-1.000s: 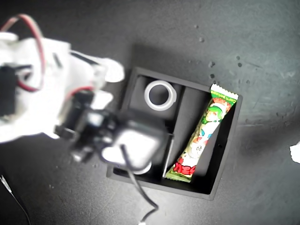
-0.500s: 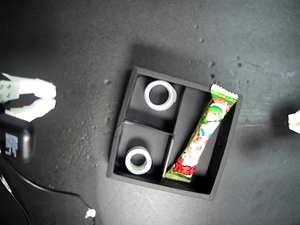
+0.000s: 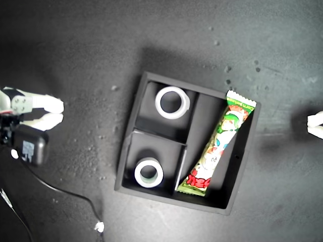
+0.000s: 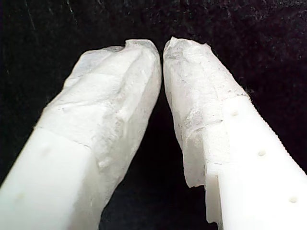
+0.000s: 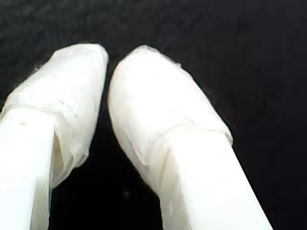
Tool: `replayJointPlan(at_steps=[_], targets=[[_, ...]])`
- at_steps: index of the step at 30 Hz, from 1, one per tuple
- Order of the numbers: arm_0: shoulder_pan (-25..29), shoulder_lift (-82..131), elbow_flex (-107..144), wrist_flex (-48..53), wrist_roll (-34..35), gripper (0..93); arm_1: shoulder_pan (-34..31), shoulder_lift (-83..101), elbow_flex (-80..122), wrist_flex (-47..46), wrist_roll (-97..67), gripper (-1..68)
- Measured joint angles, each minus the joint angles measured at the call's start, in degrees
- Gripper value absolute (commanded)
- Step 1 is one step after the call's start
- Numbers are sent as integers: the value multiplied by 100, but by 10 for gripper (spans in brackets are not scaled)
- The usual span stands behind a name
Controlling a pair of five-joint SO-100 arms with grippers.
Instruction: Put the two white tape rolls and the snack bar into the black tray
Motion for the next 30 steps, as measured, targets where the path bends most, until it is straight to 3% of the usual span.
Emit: replayJointPlan(at_steps=[2,4,10,13,15,19,30], targets=[[105,0,0,44,-44,1,-35,18,0,193,0,60],[158,0,0,246,-193,1,-53,18,0,352,0,-3],[334,0,0,1564,-1037,1,105,18,0,1072,70,14],[334,-18,0,1740,-1318,2,316,18,0,1424,-44,16],[334,-18,0,1749,-1125,2,422,26,0,1450,-105,16],[325,0,0,1749,26,2,378,88,0,1503,-712,17],[325,0,0,1749,229,2,369,88,0,1485,-958,17]])
